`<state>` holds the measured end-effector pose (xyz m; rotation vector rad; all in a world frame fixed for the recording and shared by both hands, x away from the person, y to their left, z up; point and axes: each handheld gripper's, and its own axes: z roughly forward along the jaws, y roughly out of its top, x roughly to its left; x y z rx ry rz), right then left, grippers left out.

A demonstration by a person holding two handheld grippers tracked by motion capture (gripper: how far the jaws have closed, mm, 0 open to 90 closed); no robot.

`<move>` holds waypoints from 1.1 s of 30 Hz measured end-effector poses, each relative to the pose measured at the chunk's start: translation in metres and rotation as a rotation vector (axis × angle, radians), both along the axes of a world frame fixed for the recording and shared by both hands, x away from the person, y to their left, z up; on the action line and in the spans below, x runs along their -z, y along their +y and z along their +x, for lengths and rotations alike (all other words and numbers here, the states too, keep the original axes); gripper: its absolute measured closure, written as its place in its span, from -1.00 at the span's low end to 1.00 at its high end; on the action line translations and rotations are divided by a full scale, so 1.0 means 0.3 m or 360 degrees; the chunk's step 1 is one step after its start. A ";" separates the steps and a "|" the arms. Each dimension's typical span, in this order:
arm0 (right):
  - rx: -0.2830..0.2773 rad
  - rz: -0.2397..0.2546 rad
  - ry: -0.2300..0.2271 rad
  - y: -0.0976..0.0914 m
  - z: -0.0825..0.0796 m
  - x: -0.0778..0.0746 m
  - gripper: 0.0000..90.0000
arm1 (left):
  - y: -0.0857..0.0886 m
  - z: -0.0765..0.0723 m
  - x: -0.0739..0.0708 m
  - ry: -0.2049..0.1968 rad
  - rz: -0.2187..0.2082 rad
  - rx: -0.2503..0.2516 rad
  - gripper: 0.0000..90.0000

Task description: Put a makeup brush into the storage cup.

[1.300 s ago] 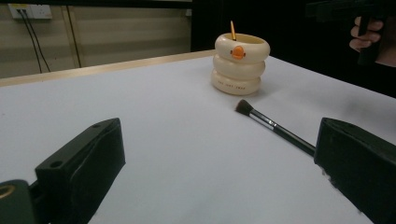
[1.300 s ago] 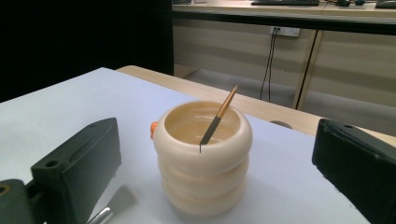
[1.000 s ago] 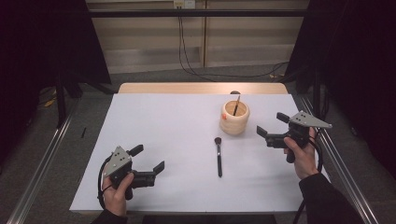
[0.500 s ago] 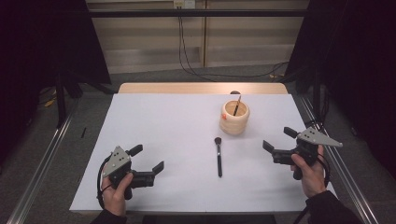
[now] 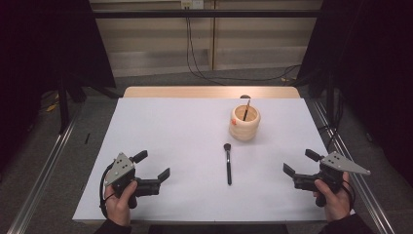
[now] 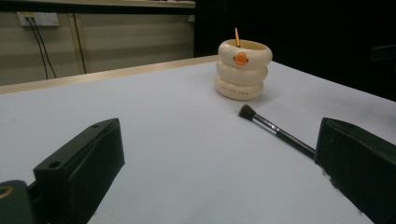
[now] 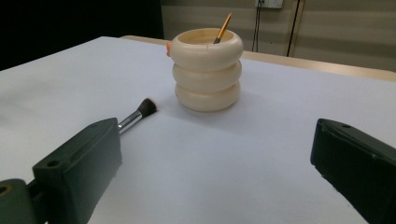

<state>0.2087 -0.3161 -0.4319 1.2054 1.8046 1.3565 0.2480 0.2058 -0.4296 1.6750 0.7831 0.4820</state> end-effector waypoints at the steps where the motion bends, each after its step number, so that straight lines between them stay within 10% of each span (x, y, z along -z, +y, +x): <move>1: 0.0002 0.0006 -0.0001 0.003 0.000 -0.001 -0.96 | 0.001 0.000 0.000 0.0000 0.0002 0.0001 -0.97; 33: -0.0122 0.0019 -0.0089 0.045 0.052 -0.050 -0.98 | 0.007 0.004 0.003 0.0006 -0.0006 -0.0013 -0.97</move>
